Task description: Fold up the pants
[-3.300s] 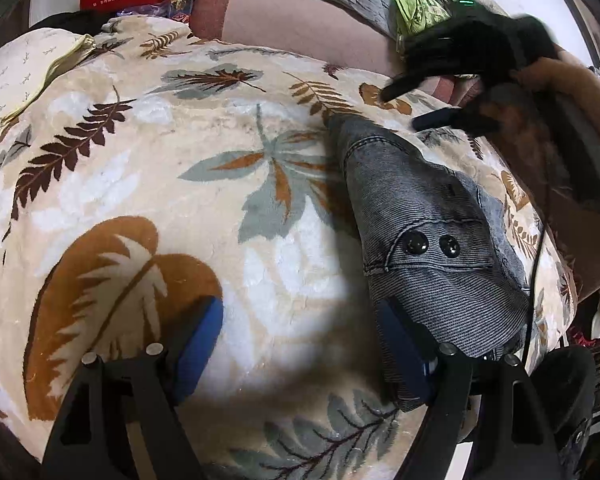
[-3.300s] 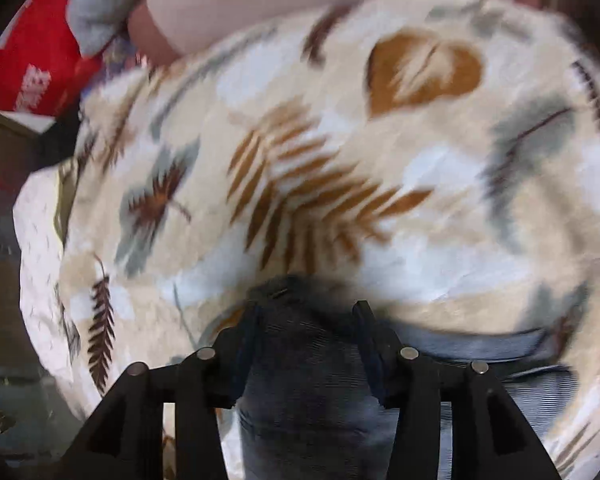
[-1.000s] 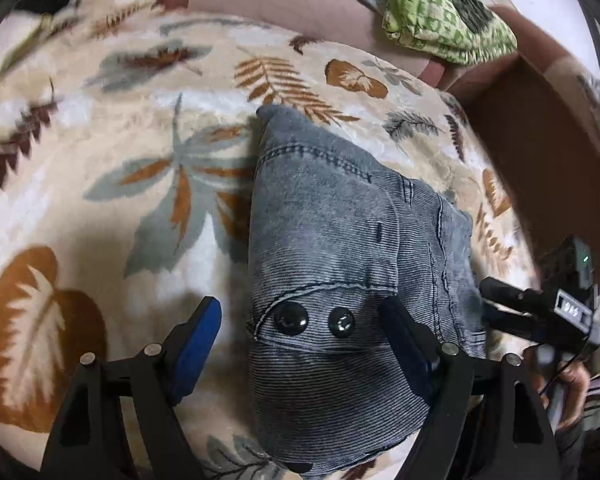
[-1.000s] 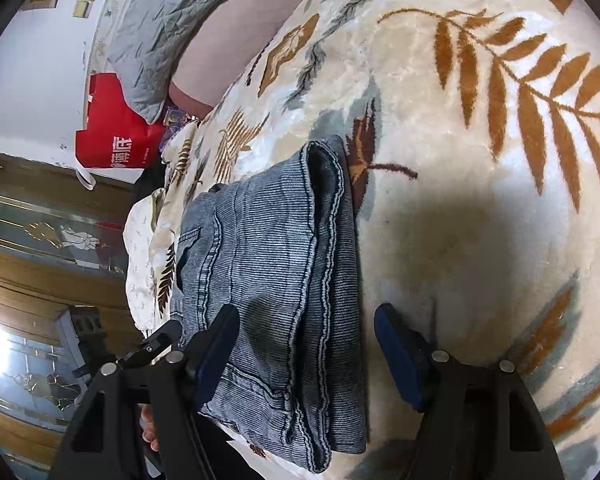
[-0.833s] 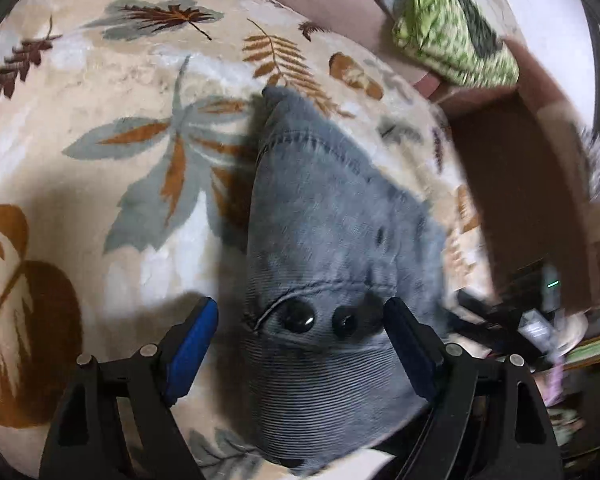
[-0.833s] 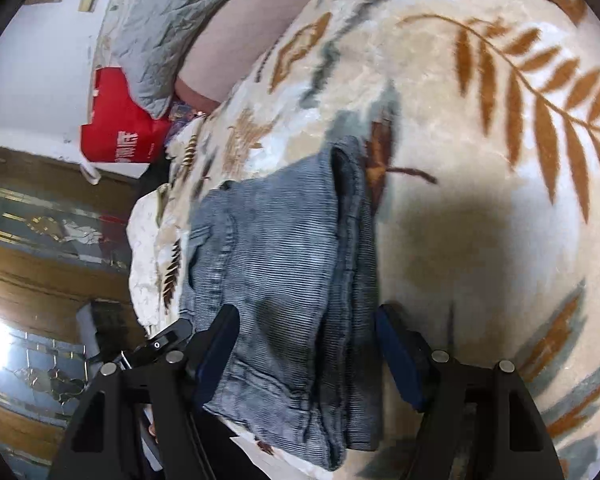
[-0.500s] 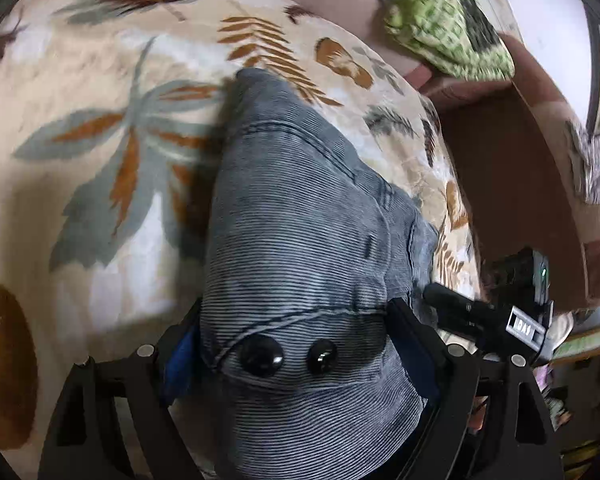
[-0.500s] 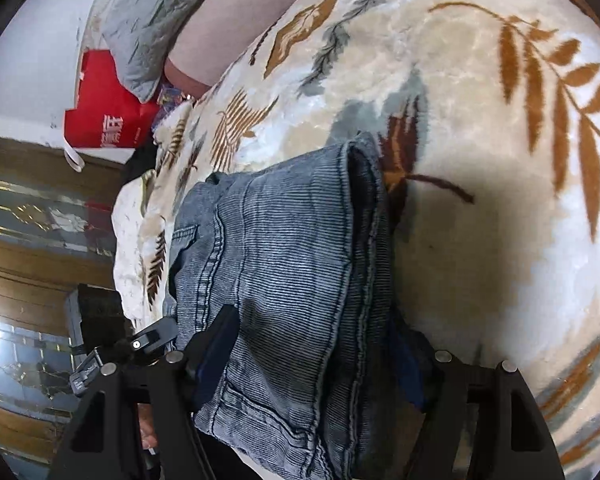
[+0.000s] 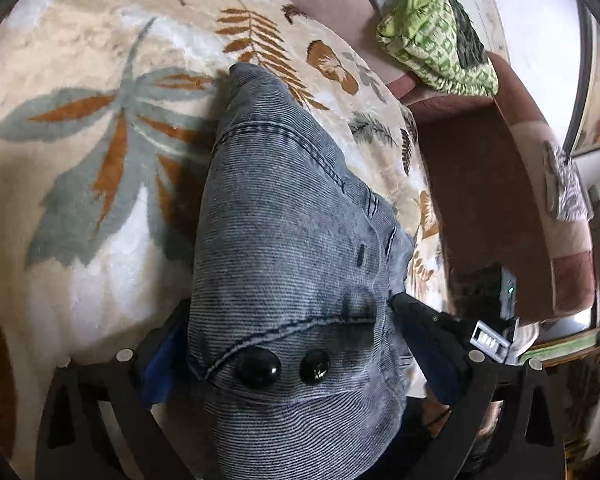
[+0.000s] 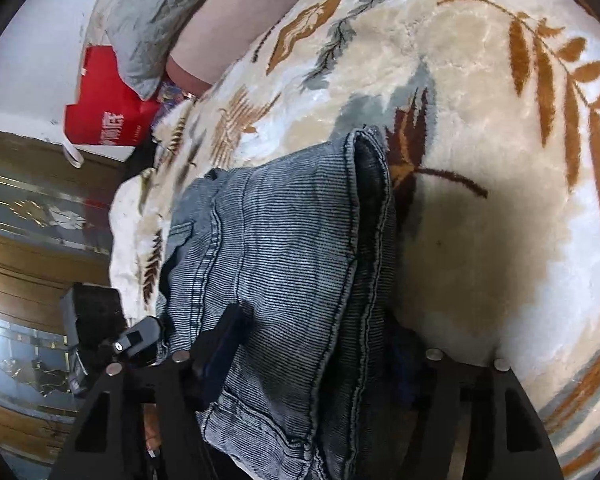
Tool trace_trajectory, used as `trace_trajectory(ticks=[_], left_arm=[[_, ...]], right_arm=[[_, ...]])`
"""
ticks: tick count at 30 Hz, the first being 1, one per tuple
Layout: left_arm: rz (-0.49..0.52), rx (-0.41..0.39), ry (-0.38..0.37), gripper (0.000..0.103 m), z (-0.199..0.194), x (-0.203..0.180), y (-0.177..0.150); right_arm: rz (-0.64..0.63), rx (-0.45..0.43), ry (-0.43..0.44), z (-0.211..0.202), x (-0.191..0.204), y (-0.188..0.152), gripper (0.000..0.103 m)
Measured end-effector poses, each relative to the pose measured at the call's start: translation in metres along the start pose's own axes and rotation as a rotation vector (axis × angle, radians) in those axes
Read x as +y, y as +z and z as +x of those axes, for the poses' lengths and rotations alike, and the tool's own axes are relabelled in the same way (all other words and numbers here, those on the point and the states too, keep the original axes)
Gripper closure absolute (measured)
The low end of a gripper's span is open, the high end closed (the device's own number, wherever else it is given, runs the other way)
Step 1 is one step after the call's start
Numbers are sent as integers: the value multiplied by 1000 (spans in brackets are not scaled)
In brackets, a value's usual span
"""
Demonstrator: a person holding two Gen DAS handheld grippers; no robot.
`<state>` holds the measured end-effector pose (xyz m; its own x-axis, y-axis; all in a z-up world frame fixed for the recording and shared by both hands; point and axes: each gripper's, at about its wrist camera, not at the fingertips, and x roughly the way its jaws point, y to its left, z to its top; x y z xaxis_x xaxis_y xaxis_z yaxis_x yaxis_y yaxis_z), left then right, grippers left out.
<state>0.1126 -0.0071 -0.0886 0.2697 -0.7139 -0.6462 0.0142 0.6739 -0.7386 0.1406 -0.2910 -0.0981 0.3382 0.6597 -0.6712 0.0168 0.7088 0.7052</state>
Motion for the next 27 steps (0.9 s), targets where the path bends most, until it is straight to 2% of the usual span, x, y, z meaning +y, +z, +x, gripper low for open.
trace_trajectory(ticks=[5, 6, 7, 8, 9, 10, 12, 14, 16, 20, 27], left_arm=[[-38, 87, 11, 5, 4, -4, 11], [-45, 103, 24, 9, 5, -4, 13], [-43, 115, 54, 14, 6, -6, 16], [-26, 126, 93, 28, 8, -8, 17], [0, 134, 127, 47, 8, -11, 18], [16, 139, 149, 51, 9, -13, 17], [25, 133, 145, 63, 8, -14, 16], [61, 120, 168, 68, 6, -17, 12], [110, 101, 196, 72, 5, -27, 8], [203, 63, 228, 74, -2, -46, 2], [282, -48, 211, 74, -48, -67, 8]], right_arm=[[29, 6, 42, -2, -6, 1, 32], [43, 6, 53, -3, -7, 1, 32], [56, 9, 61, -4, -9, 2, 34], [53, 8, 53, -3, -8, 3, 36], [40, 8, 18, -3, -7, 2, 48], [31, 7, -4, -3, -6, 1, 62], [29, 1, -10, -5, -6, 0, 74], [-15, -4, -32, -7, 4, -1, 82], [-62, -15, -71, -9, 16, -3, 84], [-120, -45, -88, -21, 39, -4, 86], [-202, -109, -76, -45, 82, -1, 86]])
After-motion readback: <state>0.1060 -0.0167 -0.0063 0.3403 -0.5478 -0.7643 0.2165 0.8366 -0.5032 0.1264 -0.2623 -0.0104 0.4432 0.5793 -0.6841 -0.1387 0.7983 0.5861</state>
